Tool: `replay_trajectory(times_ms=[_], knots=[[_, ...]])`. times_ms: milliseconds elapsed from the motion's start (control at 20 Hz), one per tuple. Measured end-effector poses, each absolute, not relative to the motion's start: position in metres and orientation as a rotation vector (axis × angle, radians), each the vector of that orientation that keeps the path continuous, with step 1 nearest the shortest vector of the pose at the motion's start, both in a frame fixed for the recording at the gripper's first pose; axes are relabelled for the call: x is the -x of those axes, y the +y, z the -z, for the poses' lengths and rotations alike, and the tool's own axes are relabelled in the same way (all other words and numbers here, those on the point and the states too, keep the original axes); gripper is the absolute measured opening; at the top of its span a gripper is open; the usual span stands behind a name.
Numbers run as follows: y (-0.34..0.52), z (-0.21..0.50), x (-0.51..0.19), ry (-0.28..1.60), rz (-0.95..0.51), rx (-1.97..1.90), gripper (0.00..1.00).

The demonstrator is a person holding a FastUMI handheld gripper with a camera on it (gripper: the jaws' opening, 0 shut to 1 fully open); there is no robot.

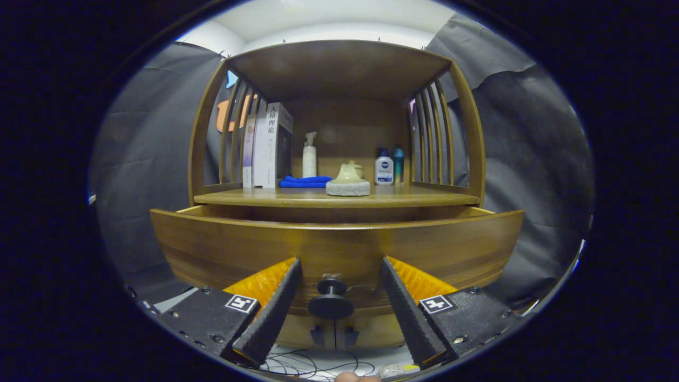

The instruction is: Pull open the drawer, take out the items inside it, and place them on the countertop above the cabinet.

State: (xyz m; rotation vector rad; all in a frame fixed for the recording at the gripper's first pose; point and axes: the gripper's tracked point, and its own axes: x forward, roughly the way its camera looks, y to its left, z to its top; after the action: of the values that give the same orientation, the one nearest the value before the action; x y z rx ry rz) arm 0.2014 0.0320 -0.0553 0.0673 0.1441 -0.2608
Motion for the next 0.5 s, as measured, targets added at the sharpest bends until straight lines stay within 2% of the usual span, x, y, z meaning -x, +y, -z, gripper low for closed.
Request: replay_trajectory(times_ms=[500], knots=[[0.021, 0.055, -0.238, 0.136, 0.249, -0.079, 0.97]])
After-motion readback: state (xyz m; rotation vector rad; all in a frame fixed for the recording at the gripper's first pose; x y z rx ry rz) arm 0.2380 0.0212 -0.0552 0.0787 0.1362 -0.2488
